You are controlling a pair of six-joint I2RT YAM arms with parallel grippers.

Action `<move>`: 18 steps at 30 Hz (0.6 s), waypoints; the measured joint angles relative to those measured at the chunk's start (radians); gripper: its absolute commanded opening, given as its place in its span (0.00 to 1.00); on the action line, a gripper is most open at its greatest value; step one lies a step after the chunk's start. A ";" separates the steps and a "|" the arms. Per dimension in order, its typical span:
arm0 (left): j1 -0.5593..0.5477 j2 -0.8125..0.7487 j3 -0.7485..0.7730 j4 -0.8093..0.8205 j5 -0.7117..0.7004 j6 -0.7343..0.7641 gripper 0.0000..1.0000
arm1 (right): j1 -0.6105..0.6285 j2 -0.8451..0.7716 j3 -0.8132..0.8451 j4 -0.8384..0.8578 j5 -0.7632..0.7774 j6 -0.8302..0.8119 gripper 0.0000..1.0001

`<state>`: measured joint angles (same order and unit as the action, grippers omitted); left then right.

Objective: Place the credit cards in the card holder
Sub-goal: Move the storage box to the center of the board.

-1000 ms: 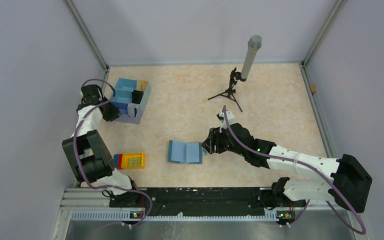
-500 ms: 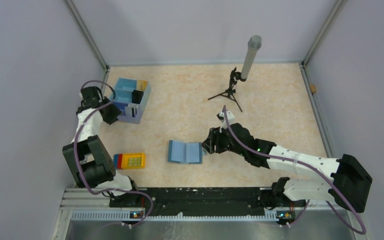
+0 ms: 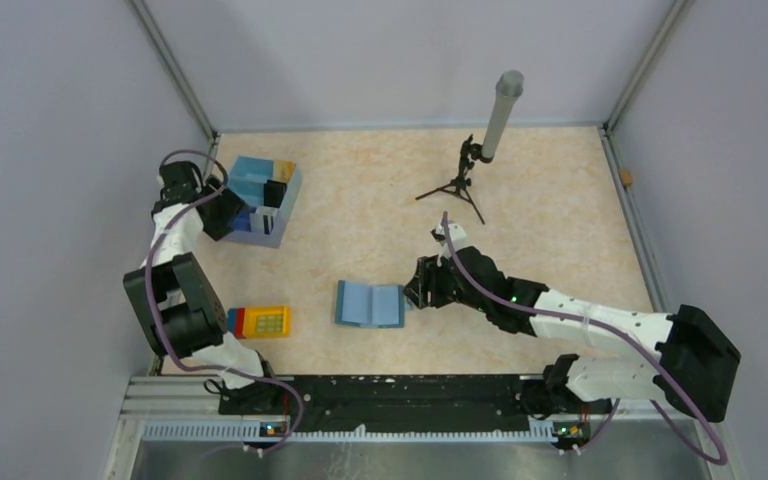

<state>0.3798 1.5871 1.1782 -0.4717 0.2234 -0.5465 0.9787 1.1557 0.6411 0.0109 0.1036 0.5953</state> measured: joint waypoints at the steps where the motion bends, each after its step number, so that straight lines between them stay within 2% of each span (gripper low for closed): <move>1: 0.000 0.013 0.005 0.001 -0.005 -0.007 0.68 | 0.000 0.003 0.000 0.000 0.000 0.000 0.52; 8: 0.000 0.087 0.019 -0.012 -0.024 -0.068 0.70 | 0.000 0.018 0.000 0.001 0.000 0.000 0.52; 18: 0.000 0.088 0.019 -0.004 -0.056 -0.105 0.78 | 0.000 0.047 0.000 0.003 -0.002 -0.001 0.52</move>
<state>0.3798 1.6749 1.1973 -0.4755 0.1669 -0.6514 0.9787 1.2022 0.6415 0.0143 0.1020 0.5941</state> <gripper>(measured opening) 0.768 0.519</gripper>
